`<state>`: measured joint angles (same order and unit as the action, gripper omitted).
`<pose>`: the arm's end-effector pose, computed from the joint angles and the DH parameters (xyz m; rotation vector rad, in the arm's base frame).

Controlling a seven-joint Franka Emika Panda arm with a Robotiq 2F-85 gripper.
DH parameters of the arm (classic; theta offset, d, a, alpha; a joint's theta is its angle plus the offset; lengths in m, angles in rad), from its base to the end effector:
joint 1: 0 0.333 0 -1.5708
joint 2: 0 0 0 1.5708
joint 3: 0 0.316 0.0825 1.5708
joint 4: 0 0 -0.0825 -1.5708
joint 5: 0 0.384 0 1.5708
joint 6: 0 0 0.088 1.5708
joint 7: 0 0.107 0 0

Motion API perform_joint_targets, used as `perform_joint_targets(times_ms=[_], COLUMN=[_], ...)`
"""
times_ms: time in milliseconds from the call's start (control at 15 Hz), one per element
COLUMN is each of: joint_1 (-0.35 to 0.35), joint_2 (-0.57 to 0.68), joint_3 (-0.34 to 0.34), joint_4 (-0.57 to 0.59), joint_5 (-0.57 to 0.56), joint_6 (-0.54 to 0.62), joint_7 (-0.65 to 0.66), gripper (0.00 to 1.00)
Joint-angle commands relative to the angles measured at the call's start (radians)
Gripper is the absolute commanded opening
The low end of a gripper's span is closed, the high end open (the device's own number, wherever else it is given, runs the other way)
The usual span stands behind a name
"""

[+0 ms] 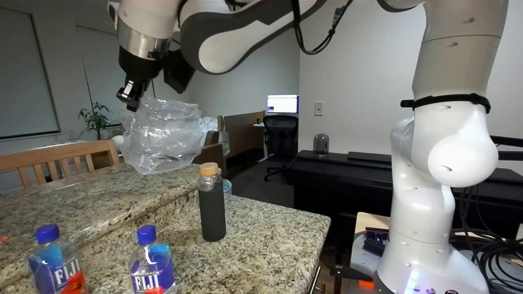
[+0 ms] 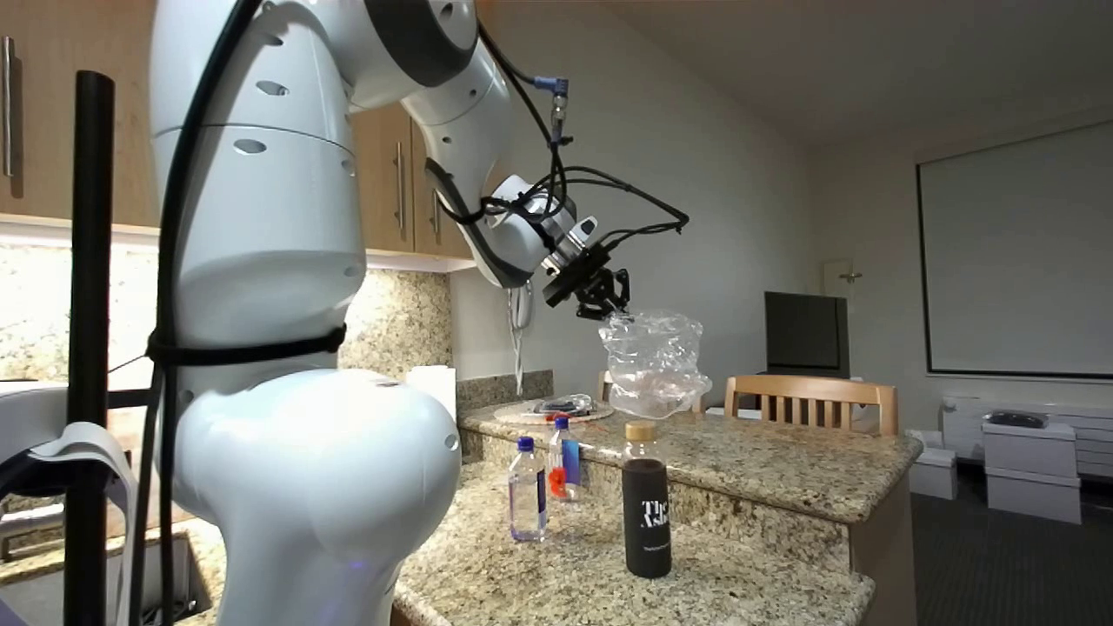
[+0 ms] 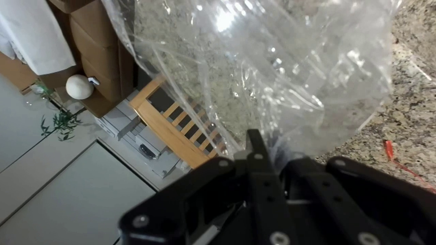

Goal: Remove the plastic around the bottle

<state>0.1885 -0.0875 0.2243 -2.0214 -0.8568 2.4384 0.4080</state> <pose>0.5234 0.2315 0.5440 2.4142 0.6717 0.9458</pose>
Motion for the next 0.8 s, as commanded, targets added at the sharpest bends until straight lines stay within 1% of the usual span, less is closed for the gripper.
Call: perform_joint_targets(times_ms=[0,267,600,733], joint_1=[0.004,-0.002,-0.019,-0.029], joint_2=[0.024,0.036,0.04,0.046], joint_3=[-0.009,-0.025,-0.062,-0.081], joint_4=[0.04,0.065,0.119,0.143], joint_5=[0.169,0.43,0.637,0.69], joint_6=[-0.032,-0.082,-0.146,-0.181], joint_7=[-0.133,-0.292,-0.397,-0.426], gripper=[0.1,0.1,0.1,0.09])
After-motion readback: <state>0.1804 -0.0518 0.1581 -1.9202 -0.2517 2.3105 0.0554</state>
